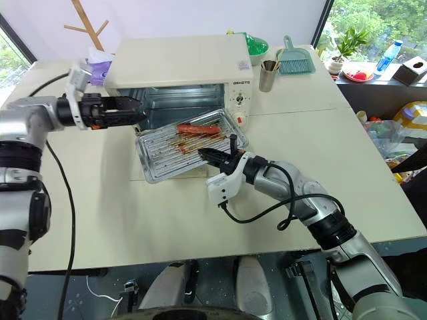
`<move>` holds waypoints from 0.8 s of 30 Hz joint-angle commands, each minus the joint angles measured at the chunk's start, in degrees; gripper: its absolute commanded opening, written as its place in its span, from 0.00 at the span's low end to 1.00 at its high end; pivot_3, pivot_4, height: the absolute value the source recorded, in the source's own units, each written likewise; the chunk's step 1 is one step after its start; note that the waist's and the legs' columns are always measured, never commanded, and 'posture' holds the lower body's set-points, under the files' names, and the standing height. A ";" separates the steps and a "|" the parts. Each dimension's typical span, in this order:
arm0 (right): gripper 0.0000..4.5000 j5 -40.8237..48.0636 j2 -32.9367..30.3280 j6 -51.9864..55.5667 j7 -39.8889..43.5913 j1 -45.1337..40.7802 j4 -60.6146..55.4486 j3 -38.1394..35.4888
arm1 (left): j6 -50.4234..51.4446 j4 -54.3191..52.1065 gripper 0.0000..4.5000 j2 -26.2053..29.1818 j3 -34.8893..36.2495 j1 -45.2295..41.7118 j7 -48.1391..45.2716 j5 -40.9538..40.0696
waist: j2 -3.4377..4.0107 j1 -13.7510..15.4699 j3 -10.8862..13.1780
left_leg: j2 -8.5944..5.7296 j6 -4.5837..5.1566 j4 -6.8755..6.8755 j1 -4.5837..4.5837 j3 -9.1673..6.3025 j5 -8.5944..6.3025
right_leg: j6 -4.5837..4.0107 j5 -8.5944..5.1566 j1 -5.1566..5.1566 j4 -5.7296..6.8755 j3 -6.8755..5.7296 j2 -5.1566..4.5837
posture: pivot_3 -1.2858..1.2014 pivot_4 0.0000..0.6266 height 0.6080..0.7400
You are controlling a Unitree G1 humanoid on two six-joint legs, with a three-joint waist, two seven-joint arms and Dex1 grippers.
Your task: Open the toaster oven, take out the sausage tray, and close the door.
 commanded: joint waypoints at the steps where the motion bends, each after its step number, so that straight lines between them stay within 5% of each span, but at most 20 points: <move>1: 0.01 1.05 -1.42 -1.98 -1.45 -0.63 -0.88 -3.41 | 17.21 -13.79 1.00 7.49 7.73 7.04 -0.71 -9.85 | 0.01 -0.43 0.00 | 0.16 0.02 -0.02 0.00 0.07 -0.01 | 0.00 0.00 -0.01 -0.06 0.05 0.05 | 0.52 0.24 1.00; 6: 0.01 2.41 -1.96 -5.05 -1.85 -1.47 0.48 -4.16 | 39.43 -31.37 1.00 10.48 20.84 23.67 6.54 -22.38 | 0.02 -0.29 0.01 | 0.36 0.08 -0.02 0.01 0.20 -0.05 | -0.02 -0.01 0.00 -0.18 0.15 0.19 | 0.52 0.24 1.00; 10: 0.01 3.14 -1.97 -6.82 -1.31 -2.07 1.43 -4.20 | 51.67 -40.72 1.00 5.87 31.98 33.46 14.76 -29.38 | -0.05 0.55 0.02 | 0.43 0.08 0.00 0.03 0.24 -0.06 | -0.06 0.01 0.02 -0.22 0.29 0.25 | 0.52 0.24 1.00; 15: 0.01 5.56 -1.06 -8.98 0.63 -2.89 1.84 -2.99 | 53.55 -47.13 1.00 -4.89 37.60 41.39 29.77 -39.19 | -0.09 0.76 -0.02 | 0.45 0.06 -0.01 0.12 0.37 -0.06 | -0.13 0.05 0.10 -0.30 0.46 0.25 | 0.52 0.24 1.00; 24: 0.01 8.56 0.38 -9.78 4.54 -3.10 0.95 -2.75 | 53.28 -44.51 1.00 -18.18 37.19 39.54 54.05 -55.89 | -0.20 1.81 -0.06 | 0.48 0.03 0.01 0.17 0.57 -0.05 | -0.18 0.11 0.08 -0.29 0.61 0.27 | 0.52 0.24 1.00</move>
